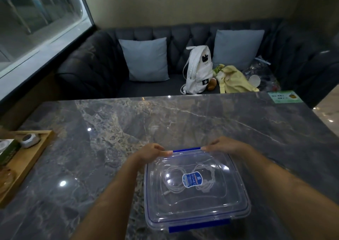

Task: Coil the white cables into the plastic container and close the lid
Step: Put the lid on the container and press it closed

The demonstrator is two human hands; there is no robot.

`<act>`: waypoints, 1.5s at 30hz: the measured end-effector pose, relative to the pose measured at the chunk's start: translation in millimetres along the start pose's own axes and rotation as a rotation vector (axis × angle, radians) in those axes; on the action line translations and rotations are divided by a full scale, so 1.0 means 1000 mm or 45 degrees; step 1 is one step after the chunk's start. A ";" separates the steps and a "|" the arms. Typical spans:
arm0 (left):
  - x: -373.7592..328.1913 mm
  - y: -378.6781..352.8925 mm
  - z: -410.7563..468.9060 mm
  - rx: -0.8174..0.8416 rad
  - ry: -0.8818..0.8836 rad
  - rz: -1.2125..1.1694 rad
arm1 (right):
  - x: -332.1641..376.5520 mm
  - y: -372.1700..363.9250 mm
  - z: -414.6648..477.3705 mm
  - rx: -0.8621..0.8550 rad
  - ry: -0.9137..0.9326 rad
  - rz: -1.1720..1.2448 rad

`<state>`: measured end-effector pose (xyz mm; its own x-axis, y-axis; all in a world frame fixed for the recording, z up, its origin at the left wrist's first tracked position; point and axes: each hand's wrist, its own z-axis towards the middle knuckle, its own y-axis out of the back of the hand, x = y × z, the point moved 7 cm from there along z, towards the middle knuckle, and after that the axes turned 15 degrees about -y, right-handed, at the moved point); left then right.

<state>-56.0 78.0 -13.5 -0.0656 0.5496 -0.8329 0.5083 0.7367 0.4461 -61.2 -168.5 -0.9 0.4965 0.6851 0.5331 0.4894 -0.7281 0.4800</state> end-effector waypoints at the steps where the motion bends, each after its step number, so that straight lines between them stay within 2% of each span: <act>1: 0.001 0.001 0.001 -0.038 -0.010 -0.058 | 0.001 -0.001 0.001 0.022 0.015 0.012; 4: 0.003 0.000 0.002 -0.105 -0.082 -0.114 | 0.006 -0.002 0.001 0.054 0.104 0.063; 6: 0.000 -0.001 0.002 -0.124 -0.146 -0.038 | 0.012 -0.006 -0.001 0.088 0.168 -0.033; 9: -0.017 -0.002 -0.004 -0.140 -0.189 0.218 | 0.026 -0.017 -0.002 0.039 0.261 -0.255; 11: -0.038 -0.007 -0.012 -0.136 -0.251 0.544 | 0.033 -0.024 0.000 -0.031 0.301 -0.295; 13: -0.066 -0.021 -0.030 -0.168 -0.416 0.848 | 0.033 -0.030 -0.001 -0.094 0.323 -0.304; 14: -0.078 -0.033 -0.040 -0.175 -0.520 0.879 | 0.033 -0.031 -0.002 -0.128 0.333 -0.304; 17: -0.095 -0.088 -0.081 0.004 -0.760 0.823 | 0.027 -0.030 -0.008 -0.239 0.328 -0.343; 19: -0.093 -0.125 -0.103 0.090 -0.934 1.079 | 0.025 -0.029 -0.010 -0.264 0.317 -0.319; 21: -0.083 -0.148 -0.113 0.181 -0.938 1.379 | 0.026 -0.029 -0.010 -0.260 0.319 -0.318; 22: -0.075 -0.156 -0.115 0.233 -0.929 1.436 | 0.026 -0.029 -0.010 -0.253 0.317 -0.319; 30: -0.054 -0.173 -0.115 0.231 -0.862 1.694 | 0.026 -0.032 -0.012 -0.228 0.312 -0.363; 36: -0.058 -0.179 -0.125 0.164 -0.868 1.664 | 0.025 -0.035 -0.016 -0.232 0.318 -0.436; 45: -0.059 -0.181 -0.128 0.247 -0.880 1.630 | 0.023 -0.035 -0.019 -0.252 0.336 -0.439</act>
<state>-253.7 -37.3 -3.2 0.8958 0.4379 0.0757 0.0108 -0.1918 0.9814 -80.5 -128.0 8.3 0.1172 0.8769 0.4661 0.4350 -0.4673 0.7697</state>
